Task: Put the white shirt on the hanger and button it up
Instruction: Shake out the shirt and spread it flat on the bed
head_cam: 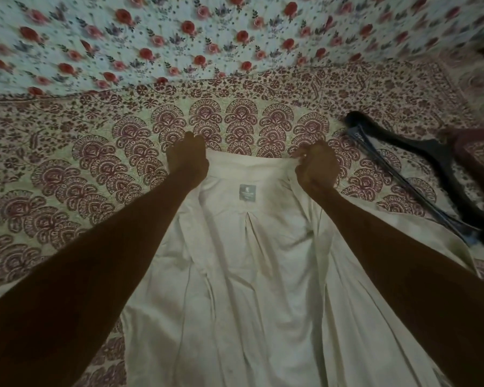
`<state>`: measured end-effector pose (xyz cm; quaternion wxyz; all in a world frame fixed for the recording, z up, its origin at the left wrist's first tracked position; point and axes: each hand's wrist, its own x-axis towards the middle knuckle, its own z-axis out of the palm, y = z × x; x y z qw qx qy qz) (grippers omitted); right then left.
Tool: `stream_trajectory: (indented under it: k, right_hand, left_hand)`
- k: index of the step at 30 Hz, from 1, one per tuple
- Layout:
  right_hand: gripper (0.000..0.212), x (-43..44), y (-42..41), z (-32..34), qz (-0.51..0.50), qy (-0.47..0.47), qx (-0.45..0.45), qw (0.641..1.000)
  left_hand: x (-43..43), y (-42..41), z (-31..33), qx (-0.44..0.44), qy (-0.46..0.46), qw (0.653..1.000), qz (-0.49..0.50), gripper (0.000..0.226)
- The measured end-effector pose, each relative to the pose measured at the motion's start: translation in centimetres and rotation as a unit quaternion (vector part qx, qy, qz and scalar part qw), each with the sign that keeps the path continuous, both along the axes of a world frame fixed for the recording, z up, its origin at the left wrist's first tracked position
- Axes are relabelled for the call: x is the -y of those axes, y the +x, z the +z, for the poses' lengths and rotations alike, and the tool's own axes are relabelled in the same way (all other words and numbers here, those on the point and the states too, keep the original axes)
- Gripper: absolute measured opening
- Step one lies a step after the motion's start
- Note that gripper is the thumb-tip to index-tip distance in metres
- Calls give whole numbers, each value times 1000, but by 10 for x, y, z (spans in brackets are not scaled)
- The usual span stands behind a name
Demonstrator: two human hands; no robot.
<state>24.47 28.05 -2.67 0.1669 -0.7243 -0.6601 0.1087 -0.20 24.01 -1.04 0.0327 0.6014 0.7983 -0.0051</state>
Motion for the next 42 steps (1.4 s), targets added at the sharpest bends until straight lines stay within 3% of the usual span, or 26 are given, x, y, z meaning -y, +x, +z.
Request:
stream_trajectory:
  k: [5, 8, 12, 14, 16, 19, 26, 29, 33, 36, 39, 42]
  right_hand:
    - [24, -6, -4, 1, -60, -38, -62, 996]
    - [25, -6, -8, 5, -61, -45, -16, 997]
    - [39, 10, -6, 1, 61, 53, 157, 984]
    - [41, 23, -5, -1, 153, 115, 199, 961]
    - [37, 34, -5, -5, 236, 106, 238, 936]
    - [34, 43, 2, -13, 257, 40, 268, 928]
    - [68, 44, 38, -30, 264, -146, 289, 908]
    - [76, 49, 46, -25, 278, -155, 267, 910]
    - [69, 65, 54, -9, 217, -122, 188, 950]
    - [55, 71, 76, 3, 165, -124, 201, 958]
    - [51, 71, 113, 13, 79, -163, 195, 964]
    - [52, 67, 157, 12, -18, -205, 126, 971]
  left_hand:
    - [4, -4, -3, -2, -9, 1000, 17, 31]
    - [5, -3, -4, -23, 12, 1000, 16, 43]
    - [23, 19, -11, -74, 111, 984, -121, 43]
    - [36, 39, -26, -19, 99, 966, -239, 35]
    - [54, 59, -47, 65, 35, 952, -298, 40]
    - [71, 73, -71, 97, -36, 966, -235, 67]
    - [63, 94, -64, 123, -67, 980, -144, 73]
    - [55, 95, -55, 119, -73, 982, -130, 79]
    - [60, 109, -45, 76, -80, 980, -163, 73]
    - [65, 130, -39, 60, -86, 971, -213, 73]
    - [63, 156, -34, 66, -151, 957, -240, 78]
    - [60, 176, -31, 76, -209, 948, -230, 86]
